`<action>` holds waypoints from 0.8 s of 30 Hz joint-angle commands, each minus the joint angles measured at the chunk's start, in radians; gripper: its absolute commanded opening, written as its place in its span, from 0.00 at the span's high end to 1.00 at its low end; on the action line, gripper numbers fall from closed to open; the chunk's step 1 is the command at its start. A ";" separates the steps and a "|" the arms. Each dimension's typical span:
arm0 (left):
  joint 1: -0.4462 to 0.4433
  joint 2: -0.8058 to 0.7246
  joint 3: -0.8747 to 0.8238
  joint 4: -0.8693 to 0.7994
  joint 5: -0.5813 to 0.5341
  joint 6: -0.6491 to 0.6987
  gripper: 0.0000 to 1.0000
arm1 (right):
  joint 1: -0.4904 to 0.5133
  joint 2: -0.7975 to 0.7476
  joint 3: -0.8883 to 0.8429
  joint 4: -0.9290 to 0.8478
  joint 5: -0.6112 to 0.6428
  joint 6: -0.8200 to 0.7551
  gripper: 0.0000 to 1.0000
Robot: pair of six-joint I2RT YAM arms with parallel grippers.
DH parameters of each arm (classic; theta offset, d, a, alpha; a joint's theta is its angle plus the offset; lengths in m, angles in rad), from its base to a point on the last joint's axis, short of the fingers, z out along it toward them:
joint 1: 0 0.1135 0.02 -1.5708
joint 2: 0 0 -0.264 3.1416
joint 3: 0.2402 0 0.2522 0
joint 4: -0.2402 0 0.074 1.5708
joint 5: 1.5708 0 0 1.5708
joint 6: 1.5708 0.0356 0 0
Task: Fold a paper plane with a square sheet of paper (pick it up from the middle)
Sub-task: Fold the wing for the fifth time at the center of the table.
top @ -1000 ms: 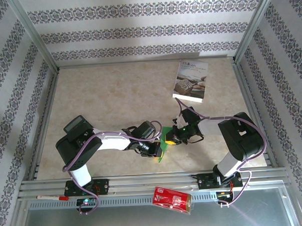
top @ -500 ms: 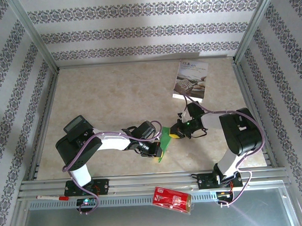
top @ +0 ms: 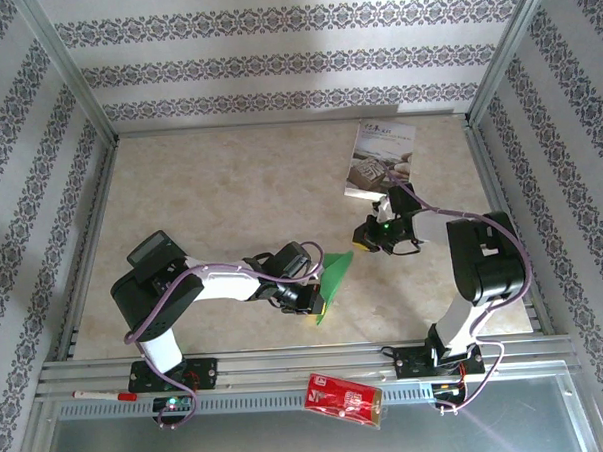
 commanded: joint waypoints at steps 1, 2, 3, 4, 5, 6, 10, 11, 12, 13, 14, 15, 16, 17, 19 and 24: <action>-0.006 0.061 -0.056 -0.204 -0.147 0.021 1.00 | 0.002 -0.089 0.003 -0.052 0.019 -0.028 0.91; -0.006 0.061 -0.054 -0.204 -0.146 0.018 1.00 | 0.006 -0.116 -0.018 -0.053 0.011 -0.021 0.91; -0.006 0.059 -0.052 -0.203 -0.147 0.016 1.00 | 0.012 -0.142 -0.039 -0.051 0.006 -0.016 0.91; -0.005 0.059 -0.051 -0.203 -0.149 0.013 1.00 | 0.025 -0.174 -0.065 -0.049 0.002 -0.006 0.91; -0.006 0.058 -0.048 -0.201 -0.150 0.010 1.00 | 0.042 -0.203 -0.092 -0.046 0.002 0.006 0.91; -0.005 0.057 -0.046 -0.201 -0.150 0.006 1.00 | 0.063 -0.227 -0.117 -0.040 0.000 0.023 0.91; -0.006 0.059 -0.035 -0.201 -0.150 0.000 1.00 | 0.190 -0.309 -0.226 0.035 0.012 0.126 0.91; -0.006 0.059 -0.033 -0.202 -0.152 0.000 1.00 | 0.231 -0.319 -0.245 0.054 0.021 0.154 0.91; -0.006 0.060 -0.030 -0.205 -0.153 -0.001 1.00 | 0.268 -0.326 -0.259 0.066 0.028 0.177 0.91; -0.006 0.060 -0.029 -0.205 -0.154 -0.002 1.00 | 0.307 -0.331 -0.271 0.080 0.038 0.199 0.91; -0.005 0.059 -0.029 -0.204 -0.156 -0.005 1.00 | 0.340 -0.336 -0.282 0.094 0.048 0.225 0.91; -0.005 0.059 -0.028 -0.206 -0.157 -0.005 1.00 | 0.368 -0.341 -0.294 0.108 0.060 0.245 0.91; -0.006 0.060 -0.028 -0.206 -0.159 -0.005 1.00 | 0.390 -0.344 -0.306 0.122 0.069 0.267 0.91; -0.006 0.060 -0.026 -0.209 -0.160 -0.004 1.00 | 0.410 -0.345 -0.314 0.132 0.074 0.282 0.91; -0.006 0.063 -0.022 -0.214 -0.162 0.000 1.00 | 0.431 -0.350 -0.328 0.139 0.093 0.301 0.91; -0.006 0.060 -0.020 -0.222 -0.165 0.003 1.00 | 0.459 -0.328 -0.356 0.177 0.118 0.333 0.91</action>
